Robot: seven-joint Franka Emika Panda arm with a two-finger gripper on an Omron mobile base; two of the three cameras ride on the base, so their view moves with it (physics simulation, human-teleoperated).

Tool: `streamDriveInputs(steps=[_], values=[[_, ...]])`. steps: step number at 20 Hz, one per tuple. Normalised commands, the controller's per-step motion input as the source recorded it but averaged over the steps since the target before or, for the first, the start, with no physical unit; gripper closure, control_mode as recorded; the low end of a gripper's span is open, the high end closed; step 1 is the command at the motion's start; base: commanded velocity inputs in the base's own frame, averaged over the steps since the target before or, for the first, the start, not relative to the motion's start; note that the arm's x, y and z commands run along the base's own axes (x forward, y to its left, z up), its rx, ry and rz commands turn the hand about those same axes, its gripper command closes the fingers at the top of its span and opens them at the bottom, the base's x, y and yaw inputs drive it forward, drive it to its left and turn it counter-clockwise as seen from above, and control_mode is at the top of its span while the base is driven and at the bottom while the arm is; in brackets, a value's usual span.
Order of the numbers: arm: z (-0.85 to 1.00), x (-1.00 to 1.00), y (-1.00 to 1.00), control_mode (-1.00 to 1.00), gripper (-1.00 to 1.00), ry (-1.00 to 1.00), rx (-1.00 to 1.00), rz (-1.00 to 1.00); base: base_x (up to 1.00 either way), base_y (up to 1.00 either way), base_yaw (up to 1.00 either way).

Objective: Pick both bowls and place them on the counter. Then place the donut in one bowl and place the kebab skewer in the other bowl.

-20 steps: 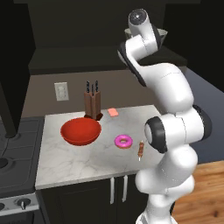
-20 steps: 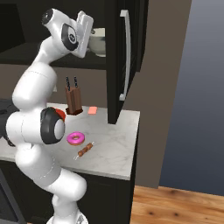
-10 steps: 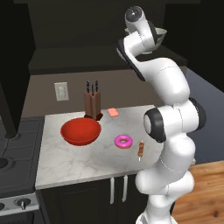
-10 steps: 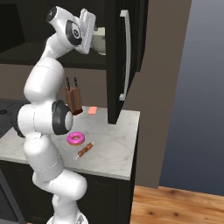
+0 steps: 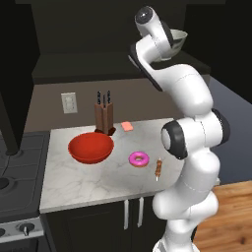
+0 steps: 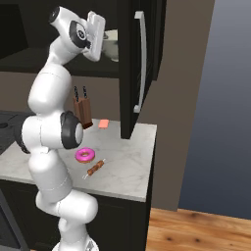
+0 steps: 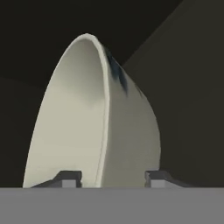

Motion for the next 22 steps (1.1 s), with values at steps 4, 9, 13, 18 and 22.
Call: streamDriveInputs(steps=[4, 9, 13, 18, 22], values=[[-0.28, -0.26, -0.03, -1.00, 1.00, 0.00, -0.05, 0.00, 0.00, 0.00, 0.00], [-0.17, -0.51, -0.03, -1.00, 1.00, -0.01, 0.00, 0.00, 0.00, 0.00, 0.00], [-0.02, -0.62, 0.06, -1.00, 1.00, -0.01, 0.00, 0.00, 0.00, 0.00, 0.00], [0.00, -0.62, 0.28, -1.00, 1.00, -0.02, 0.00, 0.00, 0.00, 0.00, 0.00], [0.00, -0.69, 0.32, -1.00, 1.00, -0.03, 0.00, 0.00, 0.00, 0.00, 0.00]])
